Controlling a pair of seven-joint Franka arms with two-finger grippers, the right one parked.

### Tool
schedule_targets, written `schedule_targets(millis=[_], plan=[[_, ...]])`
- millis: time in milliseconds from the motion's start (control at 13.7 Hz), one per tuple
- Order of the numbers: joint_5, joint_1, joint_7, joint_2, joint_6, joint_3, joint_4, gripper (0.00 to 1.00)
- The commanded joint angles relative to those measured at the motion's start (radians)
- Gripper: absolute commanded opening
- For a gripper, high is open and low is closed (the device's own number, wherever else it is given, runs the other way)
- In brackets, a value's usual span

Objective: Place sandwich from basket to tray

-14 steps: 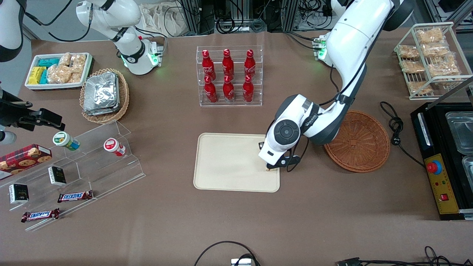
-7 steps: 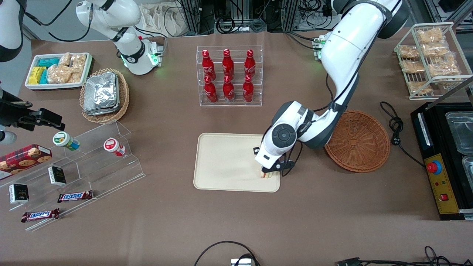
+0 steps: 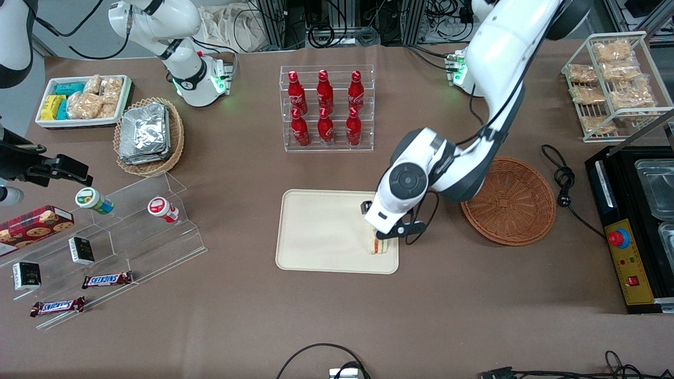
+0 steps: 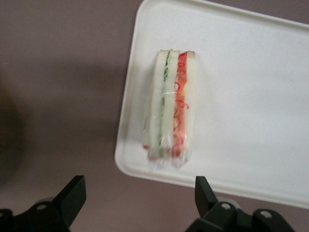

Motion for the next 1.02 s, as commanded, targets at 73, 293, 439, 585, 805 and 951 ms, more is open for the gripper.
schedule_targets(millis=[73,293,439,585,805,951], plan=[[0.004,0.088,0.211,-0.343,-0.027,0.002,-0.304,1.00],[-0.015,0.200,0.427,-0.517,-0.134,0.009,-0.366,1.00],[-0.041,0.304,0.555,-0.545,-0.252,0.009,-0.294,1.00],[-0.041,0.380,0.609,-0.531,-0.366,0.010,-0.197,1.00],[-0.043,0.470,0.638,-0.493,-0.394,0.013,-0.123,1.00],[-0.035,0.509,0.783,-0.398,-0.435,0.013,-0.007,1.00]])
